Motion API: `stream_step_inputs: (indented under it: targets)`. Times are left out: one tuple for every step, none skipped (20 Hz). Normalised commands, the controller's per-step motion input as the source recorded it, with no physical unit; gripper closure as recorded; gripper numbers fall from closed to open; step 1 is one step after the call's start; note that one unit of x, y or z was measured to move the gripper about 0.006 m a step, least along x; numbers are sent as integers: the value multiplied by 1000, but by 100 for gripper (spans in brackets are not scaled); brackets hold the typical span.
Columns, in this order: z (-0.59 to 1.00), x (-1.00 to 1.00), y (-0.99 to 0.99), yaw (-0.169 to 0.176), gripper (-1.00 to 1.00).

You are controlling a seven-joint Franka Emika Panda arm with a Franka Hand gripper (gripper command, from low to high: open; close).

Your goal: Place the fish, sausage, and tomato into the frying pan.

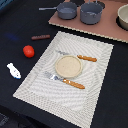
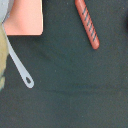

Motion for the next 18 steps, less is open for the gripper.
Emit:
stream_step_inputs:
  targets:
    - [-226, 0, -1000, 0, -100]
    - [-226, 0, -1000, 0, -100]
    - [-217, 0, -1000, 0, -100]
    - [-211, 0, -1000, 0, -100]
    - [-203, 0, -1000, 0, -100]
    - [-189, 0, -1000, 0, -100]
    - [-183, 0, -1000, 0, -100]
    - [-169, 0, -1000, 0, -100]
    - [-160, 0, -1000, 0, -100]
    - [-166, 0, -1000, 0, -100]
    - [-169, 0, -1000, 0, -100]
    - [-169, 0, -1000, 0, -100]
    - [-174, 0, -1000, 0, -100]
    - [-177, 0, -1000, 0, -100]
    - [-186, 0, -1000, 0, -100]
    - [-203, 0, -1000, 0, -100]
    - [-220, 0, -1000, 0, -100]
    - [-243, 0, -1000, 0, -100]
